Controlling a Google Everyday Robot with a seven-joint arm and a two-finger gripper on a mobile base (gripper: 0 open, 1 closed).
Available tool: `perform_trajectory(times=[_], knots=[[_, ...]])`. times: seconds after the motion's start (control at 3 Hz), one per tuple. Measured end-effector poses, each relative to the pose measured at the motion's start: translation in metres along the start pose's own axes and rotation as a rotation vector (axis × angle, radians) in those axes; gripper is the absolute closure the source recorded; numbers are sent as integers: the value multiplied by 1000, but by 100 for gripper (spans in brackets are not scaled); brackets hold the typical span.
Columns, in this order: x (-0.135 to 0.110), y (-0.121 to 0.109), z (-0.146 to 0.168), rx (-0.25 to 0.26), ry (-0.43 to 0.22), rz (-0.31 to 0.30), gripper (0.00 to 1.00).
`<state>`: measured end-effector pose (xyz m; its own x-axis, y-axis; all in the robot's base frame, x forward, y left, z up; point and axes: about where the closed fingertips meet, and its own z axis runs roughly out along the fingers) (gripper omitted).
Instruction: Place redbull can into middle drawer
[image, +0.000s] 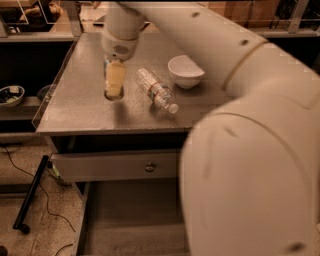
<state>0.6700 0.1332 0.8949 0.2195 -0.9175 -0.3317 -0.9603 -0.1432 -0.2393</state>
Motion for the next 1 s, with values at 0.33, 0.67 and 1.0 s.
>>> perform_trajectory(times=[0.33,0.67,1.0], knots=[[32,21,-28,56,-74,75,100],[62,34,-42,104,-131,136,100],[91,48,-54,153,-184,195,100]])
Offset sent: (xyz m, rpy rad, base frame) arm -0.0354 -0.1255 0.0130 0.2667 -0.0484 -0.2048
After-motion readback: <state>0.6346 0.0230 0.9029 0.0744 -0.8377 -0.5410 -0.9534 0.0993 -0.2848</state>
